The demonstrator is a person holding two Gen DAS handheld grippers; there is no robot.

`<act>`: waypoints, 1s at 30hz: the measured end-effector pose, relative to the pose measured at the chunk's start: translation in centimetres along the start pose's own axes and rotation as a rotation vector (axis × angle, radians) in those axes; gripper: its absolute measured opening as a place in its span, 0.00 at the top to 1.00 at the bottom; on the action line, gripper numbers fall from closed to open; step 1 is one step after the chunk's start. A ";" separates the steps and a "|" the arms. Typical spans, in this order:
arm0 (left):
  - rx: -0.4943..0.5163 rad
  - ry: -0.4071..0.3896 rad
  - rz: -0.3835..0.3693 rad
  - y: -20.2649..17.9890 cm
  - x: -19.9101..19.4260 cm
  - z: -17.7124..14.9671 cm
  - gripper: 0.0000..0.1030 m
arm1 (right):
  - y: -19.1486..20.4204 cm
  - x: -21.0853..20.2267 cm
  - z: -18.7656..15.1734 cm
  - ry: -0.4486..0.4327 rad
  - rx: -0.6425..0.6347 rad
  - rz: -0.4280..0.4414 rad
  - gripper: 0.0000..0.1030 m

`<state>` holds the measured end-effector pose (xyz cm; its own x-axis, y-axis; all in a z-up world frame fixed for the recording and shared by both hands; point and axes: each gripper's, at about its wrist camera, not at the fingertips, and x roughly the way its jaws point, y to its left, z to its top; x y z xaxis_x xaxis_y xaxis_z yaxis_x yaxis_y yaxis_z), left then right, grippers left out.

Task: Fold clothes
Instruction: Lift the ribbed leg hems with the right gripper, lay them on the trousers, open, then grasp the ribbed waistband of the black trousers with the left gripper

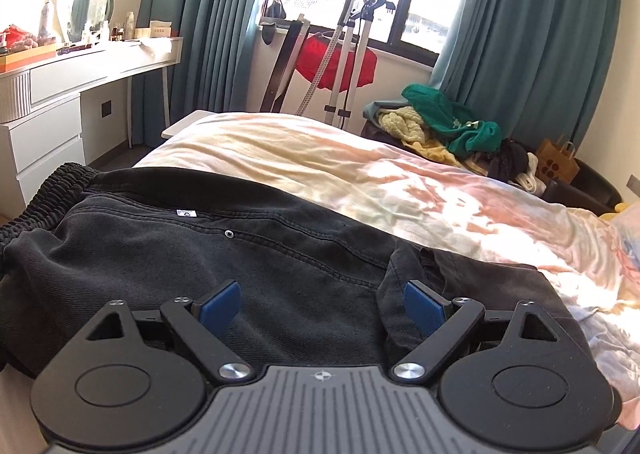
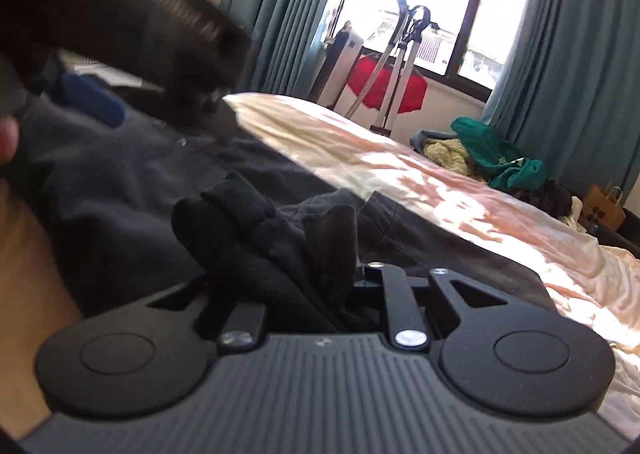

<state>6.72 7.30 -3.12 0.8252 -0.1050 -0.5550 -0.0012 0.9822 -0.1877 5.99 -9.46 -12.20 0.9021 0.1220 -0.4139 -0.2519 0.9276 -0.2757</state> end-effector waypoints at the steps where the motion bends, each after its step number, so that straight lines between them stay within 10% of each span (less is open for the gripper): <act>1: -0.001 0.005 0.002 0.0 0.1 -0.1 0.12 | 0.0 0.1 -0.3 0.006 0.013 0.002 0.81; 6: -0.002 -0.005 -0.014 -0.1 0.3 -0.2 0.12 | -1.7 -0.4 0.4 0.036 0.063 0.083 0.65; 8: 0.003 -0.013 -0.029 -0.3 0.3 -0.3 0.12 | -2.5 -1.2 0.7 0.067 0.083 0.151 0.31; 10: 0.009 -0.018 -0.047 -0.5 0.3 -0.5 0.12 | -3.4 -2.5 0.7 0.086 0.117 0.235 0.24; 15: 0.048 -0.021 -0.078 -1.3 0.6 -1.0 0.12 | -7.3 -6.6 0.2 0.104 0.261 0.320 0.24; 24: 0.215 0.089 0.041 -3.4 3.6 -3.7 0.12 | -15.3 -5.2 -3.5 0.119 0.527 -0.024 0.24; 30: 0.261 0.105 0.081 -3.5 4.1 -4.7 0.12 | -15.9 -2.0 -6.2 0.209 0.589 -0.022 0.22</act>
<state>7.49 2.66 -8.57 0.7655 -0.0263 -0.6429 0.0917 0.9934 0.0686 6.07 -26.66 -12.34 0.8024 0.0841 -0.5908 0.0552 0.9753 0.2138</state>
